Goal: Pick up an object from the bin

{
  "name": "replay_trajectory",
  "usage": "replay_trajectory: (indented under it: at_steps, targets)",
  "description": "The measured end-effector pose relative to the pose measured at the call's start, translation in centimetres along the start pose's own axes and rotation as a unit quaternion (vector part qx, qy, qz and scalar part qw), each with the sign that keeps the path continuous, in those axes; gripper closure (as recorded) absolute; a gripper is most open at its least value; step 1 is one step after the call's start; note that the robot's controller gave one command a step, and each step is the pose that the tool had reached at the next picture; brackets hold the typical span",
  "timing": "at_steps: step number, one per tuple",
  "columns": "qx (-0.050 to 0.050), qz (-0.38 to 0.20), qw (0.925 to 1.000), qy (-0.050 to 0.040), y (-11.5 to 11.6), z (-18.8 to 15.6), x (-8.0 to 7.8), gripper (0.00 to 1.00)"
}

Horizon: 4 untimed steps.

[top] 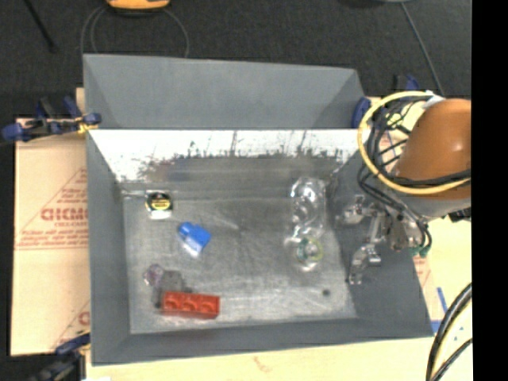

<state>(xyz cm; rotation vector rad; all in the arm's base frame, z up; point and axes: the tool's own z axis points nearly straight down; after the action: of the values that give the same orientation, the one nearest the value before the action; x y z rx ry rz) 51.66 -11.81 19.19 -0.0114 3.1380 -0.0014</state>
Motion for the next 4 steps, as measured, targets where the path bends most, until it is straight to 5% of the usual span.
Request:
replay_trajectory:
  at_steps: [1,2,3,4]
  targets:
    - [0.001,-0.002,0.9999,-0.0164,2.6,7.3,-5.0,0.0]
    - [-0.002,0.181,0.9834,-0.0047,1.1,7.6,-7.3,0.0]
    - [0.0,0.181,0.9835,-0.0068,0.9,7.5,-7.4,1.0]
    - [0.0,0.18,0.9836,-0.0036,1.0,7.6,-7.2,0.0]
